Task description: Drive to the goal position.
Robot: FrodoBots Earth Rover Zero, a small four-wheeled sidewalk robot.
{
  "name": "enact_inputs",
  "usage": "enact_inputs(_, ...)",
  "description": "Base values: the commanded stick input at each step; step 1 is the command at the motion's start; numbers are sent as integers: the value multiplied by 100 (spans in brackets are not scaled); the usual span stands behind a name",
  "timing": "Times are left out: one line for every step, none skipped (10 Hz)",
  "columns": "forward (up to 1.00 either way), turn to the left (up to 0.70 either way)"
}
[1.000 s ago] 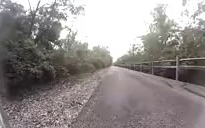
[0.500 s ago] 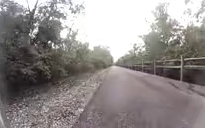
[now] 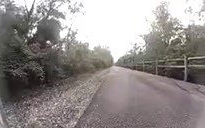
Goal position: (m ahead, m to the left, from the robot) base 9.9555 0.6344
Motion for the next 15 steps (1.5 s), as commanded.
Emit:
enact_inputs(70, 0)
enact_inputs(70, -7)
enact_inputs(70, -19)
enact_inputs(70, -25)
enact_inputs(70, -31)
enact_inputs(70, -34)
enact_inputs(70, -11)
enact_inputs(70, -3)
enact_inputs(70, 0)
enact_inputs(70, 0)
enact_inputs(70, 0)
enact_inputs(70, 0)
enact_inputs(70, 0)
enact_inputs(70, 0)
enact_inputs(70, 0)
